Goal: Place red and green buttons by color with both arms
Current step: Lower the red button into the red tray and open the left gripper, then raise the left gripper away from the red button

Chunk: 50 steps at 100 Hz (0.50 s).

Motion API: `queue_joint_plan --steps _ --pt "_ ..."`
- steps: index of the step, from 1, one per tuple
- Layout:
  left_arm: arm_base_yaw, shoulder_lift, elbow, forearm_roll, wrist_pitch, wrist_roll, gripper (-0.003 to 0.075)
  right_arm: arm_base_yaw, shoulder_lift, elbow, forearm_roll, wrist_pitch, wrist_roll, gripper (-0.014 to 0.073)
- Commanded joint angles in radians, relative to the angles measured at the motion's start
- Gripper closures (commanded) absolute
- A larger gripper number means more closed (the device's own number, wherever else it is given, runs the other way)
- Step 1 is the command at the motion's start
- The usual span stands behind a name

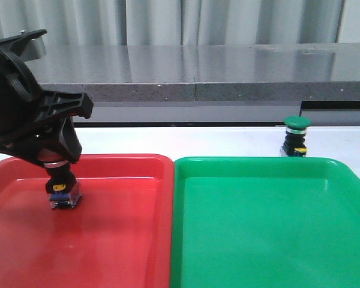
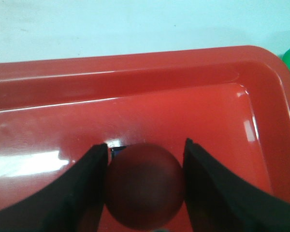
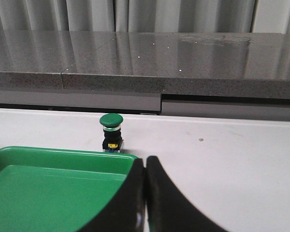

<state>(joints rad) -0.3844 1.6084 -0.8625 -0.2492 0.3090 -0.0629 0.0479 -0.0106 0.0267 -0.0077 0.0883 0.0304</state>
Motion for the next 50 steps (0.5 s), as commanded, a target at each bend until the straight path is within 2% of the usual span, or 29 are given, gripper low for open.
queue_joint_plan --steps 1,6,13,50 --pt "-0.010 -0.030 -0.015 -0.009 -0.038 -0.010 0.0229 0.003 -0.003 -0.014 0.001 -0.088 -0.002 0.0660" --pt "-0.010 -0.030 -0.015 -0.009 -0.042 -0.010 0.0149 0.003 -0.003 -0.014 0.001 -0.088 -0.002 0.0660" --pt "-0.010 -0.030 -0.015 -0.009 -0.052 -0.010 0.0106 0.003 -0.003 -0.014 0.001 -0.088 -0.002 0.0660" --pt "0.024 -0.112 -0.015 -0.009 -0.077 -0.010 0.0111 0.003 -0.003 -0.014 0.001 -0.088 -0.002 0.0660"
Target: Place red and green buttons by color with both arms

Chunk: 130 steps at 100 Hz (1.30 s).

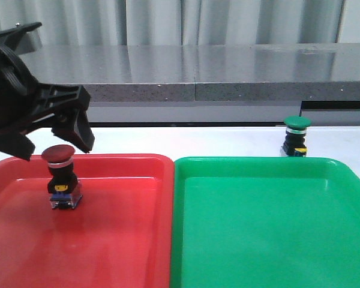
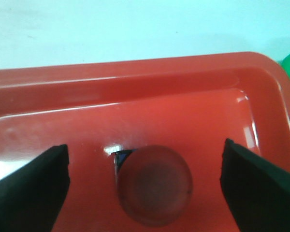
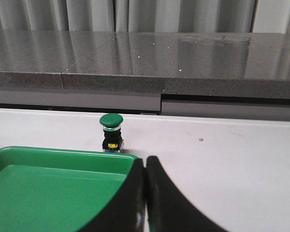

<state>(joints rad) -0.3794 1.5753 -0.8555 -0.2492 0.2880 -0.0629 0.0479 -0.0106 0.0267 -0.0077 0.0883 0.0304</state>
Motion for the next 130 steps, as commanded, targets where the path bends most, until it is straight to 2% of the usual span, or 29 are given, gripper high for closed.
queue_joint_plan --steps 1,26,41,84,105,112,119,130 --pt "0.023 -0.083 -0.022 -0.009 -0.057 -0.010 0.0111 0.003 -0.003 -0.014 0.001 -0.088 -0.002 0.0660" --pt "0.116 -0.251 0.001 0.004 -0.071 -0.010 0.0111 0.003 -0.003 -0.014 0.001 -0.088 -0.002 0.0660" --pt "0.157 -0.387 0.066 0.030 -0.091 -0.003 0.0111 0.003 -0.003 -0.014 0.001 -0.088 -0.002 0.0660" --pt "0.160 -0.879 0.351 0.107 -0.172 -0.002 0.0113 0.003 -0.003 -0.014 0.001 -0.088 -0.002 0.0660" --pt "0.160 -1.073 0.440 0.111 -0.176 -0.002 0.0118 0.003 -0.003 -0.014 0.001 -0.088 -0.002 0.0660" --pt "0.160 -1.120 0.454 0.111 -0.176 -0.002 0.0155 0.003 -0.003 -0.014 0.001 -0.088 -0.002 0.0660" --pt "0.160 -1.153 0.459 0.111 -0.178 -0.002 0.0225 0.003 -0.003 -0.014 0.001 -0.088 -0.002 0.0660" --pt "0.160 -1.178 0.459 0.113 -0.178 -0.002 0.0395 0.003 -0.003 -0.014 0.001 -0.088 -0.002 0.0660"
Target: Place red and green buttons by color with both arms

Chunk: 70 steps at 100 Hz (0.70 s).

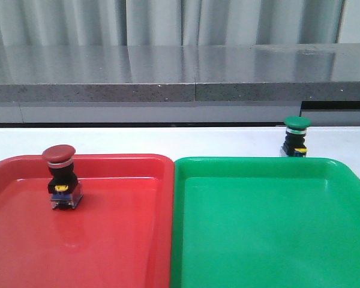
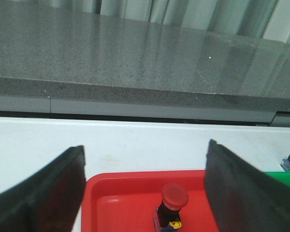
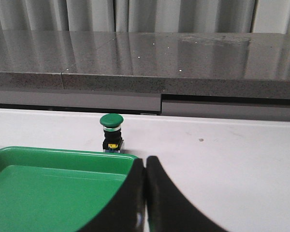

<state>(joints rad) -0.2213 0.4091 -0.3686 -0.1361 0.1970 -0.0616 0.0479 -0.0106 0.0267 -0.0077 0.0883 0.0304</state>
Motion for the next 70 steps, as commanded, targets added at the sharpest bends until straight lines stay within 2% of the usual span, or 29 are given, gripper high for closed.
queue_joint_plan --steps 1,20,70 --pt "0.001 -0.011 -0.028 0.000 -0.087 -0.003 0.0420 0.003 -0.003 -0.014 0.001 -0.088 -0.002 0.0660" --pt "0.001 -0.012 -0.028 0.000 -0.087 -0.003 0.0737 0.003 -0.003 -0.014 0.001 -0.088 -0.002 0.0660" --pt "0.001 -0.012 -0.028 -0.006 -0.087 -0.003 0.0739 0.003 -0.003 -0.014 0.001 -0.088 -0.002 0.0660"
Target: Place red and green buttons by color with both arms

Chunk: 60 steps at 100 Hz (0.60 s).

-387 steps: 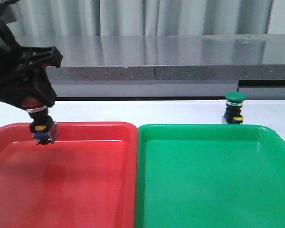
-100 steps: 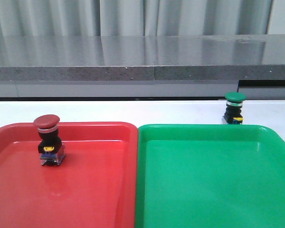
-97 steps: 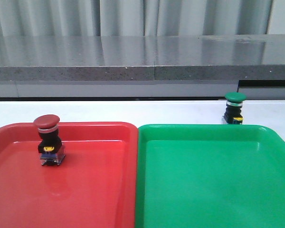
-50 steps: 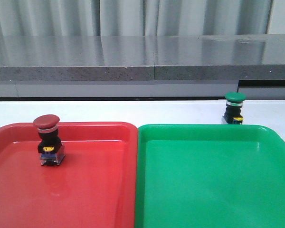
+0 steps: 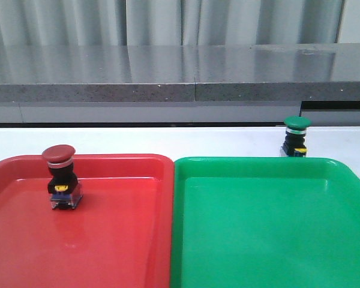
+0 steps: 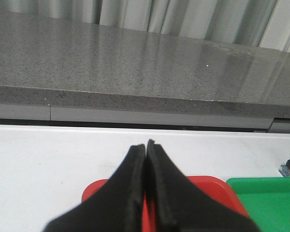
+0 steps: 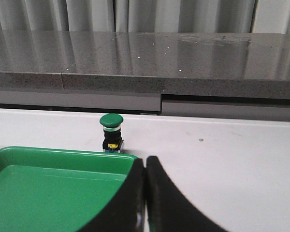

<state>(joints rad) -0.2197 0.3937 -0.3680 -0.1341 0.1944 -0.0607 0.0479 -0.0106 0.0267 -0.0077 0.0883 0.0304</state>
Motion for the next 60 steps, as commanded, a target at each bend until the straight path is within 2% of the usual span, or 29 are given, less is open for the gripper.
queue_joint_plan --steps 1,35,60 --pt "0.000 0.004 -0.028 -0.008 -0.084 -0.004 0.0739 0.003 -0.003 -0.014 0.001 -0.088 -0.002 0.0660" --pt "0.000 0.004 -0.027 -0.008 -0.086 -0.004 0.0739 0.003 -0.003 -0.014 0.001 -0.088 -0.002 0.0660" --pt "0.004 -0.043 -0.001 0.116 -0.135 -0.004 0.0739 0.003 -0.003 -0.014 0.001 -0.088 -0.002 0.0660"
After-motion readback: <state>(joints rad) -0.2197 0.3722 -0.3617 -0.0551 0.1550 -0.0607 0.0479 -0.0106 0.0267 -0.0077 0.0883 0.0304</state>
